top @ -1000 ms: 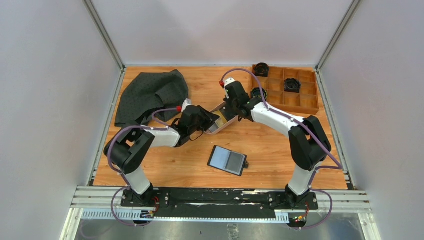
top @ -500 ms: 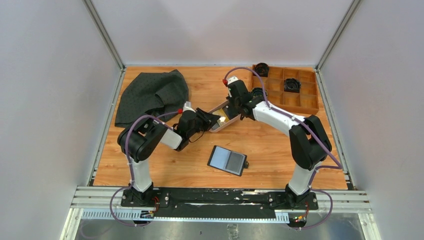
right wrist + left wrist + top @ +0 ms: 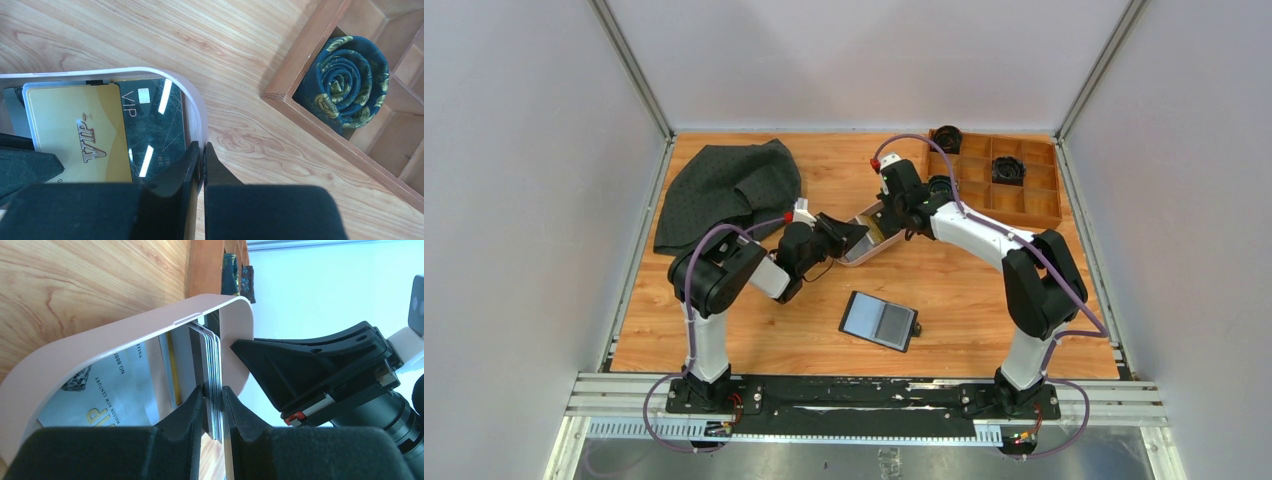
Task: Put the credit cards into the card holder
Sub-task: Place the storage box at the center of the board.
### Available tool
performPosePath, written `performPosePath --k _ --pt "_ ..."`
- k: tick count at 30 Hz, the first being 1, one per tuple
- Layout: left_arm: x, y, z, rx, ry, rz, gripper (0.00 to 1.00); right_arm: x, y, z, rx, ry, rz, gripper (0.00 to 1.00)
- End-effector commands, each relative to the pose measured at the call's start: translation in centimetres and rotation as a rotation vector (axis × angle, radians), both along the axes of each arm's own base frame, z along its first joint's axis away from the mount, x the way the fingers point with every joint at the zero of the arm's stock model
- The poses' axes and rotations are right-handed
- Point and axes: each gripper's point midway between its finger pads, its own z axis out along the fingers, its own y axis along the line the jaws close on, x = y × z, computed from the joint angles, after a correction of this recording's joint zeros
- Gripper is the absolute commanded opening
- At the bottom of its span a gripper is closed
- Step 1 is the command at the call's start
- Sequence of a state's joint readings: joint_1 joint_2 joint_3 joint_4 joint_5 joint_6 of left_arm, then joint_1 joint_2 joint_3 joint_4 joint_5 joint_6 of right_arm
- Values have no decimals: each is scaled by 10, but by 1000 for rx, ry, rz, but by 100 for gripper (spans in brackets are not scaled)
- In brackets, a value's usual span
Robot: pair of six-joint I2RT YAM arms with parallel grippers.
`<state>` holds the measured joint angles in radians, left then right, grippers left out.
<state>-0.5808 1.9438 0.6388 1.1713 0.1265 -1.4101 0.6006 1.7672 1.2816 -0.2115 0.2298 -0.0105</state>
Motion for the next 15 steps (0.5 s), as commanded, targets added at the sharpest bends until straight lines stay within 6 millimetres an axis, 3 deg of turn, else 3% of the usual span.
performPosePath --k 1,4,6,12,15 --pt "1 -5 4 9 -24 -32 12 -8 21 -3 85 48 47 0" --pt "-1 -2 -7 61 12 -31 28 -8 21 -3 86 51 49 0" --pt "-2 0 -11 91 24 -30 33 -8 21 -4 87 52 48 0" --pt "-1 2 -17 135 47 -34 37 -9 22 -4 86 60 57 0" --pt "-1 3 -19 149 50 -35 29 -8 22 -3 86 58 63 1"
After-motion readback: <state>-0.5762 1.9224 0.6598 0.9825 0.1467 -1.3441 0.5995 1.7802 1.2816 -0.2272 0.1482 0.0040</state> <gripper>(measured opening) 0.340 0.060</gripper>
